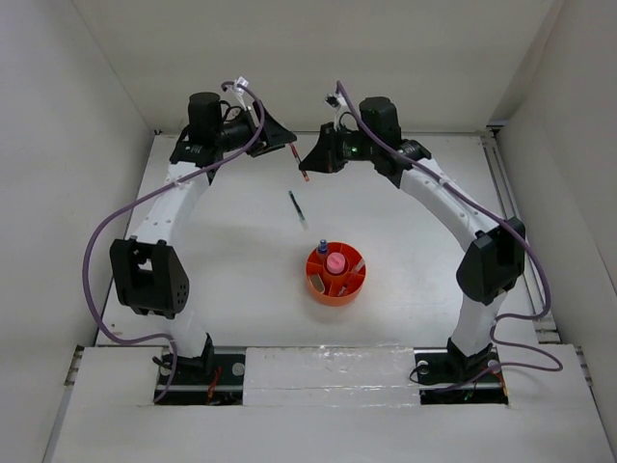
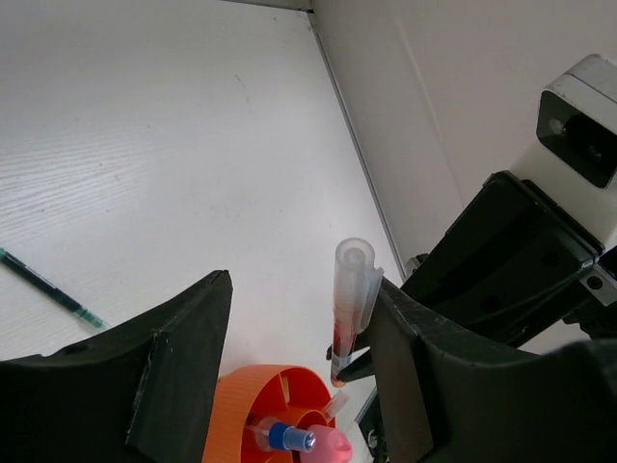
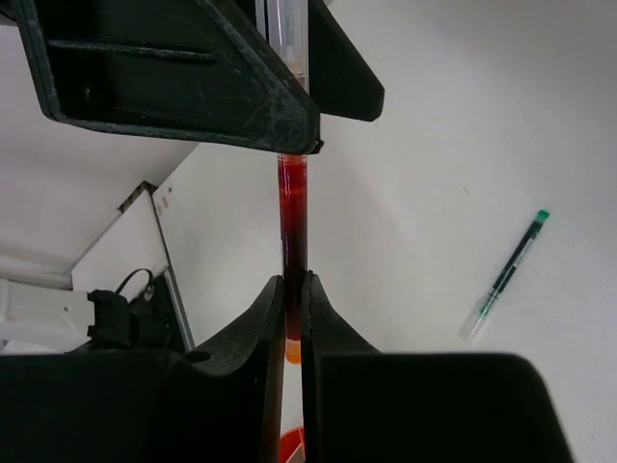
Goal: Sort the stationery into containers
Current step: Place the pen in the storage box.
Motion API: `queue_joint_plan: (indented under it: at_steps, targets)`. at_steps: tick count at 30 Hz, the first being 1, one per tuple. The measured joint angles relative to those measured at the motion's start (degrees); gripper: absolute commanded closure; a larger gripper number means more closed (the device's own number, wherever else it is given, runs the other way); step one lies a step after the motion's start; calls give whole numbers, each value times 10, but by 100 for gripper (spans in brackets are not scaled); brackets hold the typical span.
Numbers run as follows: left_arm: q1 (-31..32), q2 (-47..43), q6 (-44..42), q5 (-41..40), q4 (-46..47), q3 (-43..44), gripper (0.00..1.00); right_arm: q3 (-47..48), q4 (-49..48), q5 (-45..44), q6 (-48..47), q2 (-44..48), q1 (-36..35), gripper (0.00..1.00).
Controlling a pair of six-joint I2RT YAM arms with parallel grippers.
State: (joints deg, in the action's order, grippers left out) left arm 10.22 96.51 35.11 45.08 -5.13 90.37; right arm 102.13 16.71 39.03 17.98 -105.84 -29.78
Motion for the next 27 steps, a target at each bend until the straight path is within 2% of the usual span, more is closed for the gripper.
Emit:
queue_joint_plan:
  at_steps: [3, 7, 8, 13, 27]
  targets:
    - [0, -6, -1, -2, 0, 0, 48, -2, -9, 9, 3, 0, -7, 100]
    - [1, -7, 0, -4, 1, 0, 68, -8, -12, 16, 5, 1, -18, 100]
    - [1, -7, 1, -4, 1, 0, 76, -11, -14, 15, 5, 1, -19, 100]
    - [2, -12, 4, 5, 9, -8, 100, -27, -19, 6, 12, 1, -23, 100]
    - [0, -30, 13, 16, 36, -27, 100, -42, -39, -19, 35, 14, -26, 100]
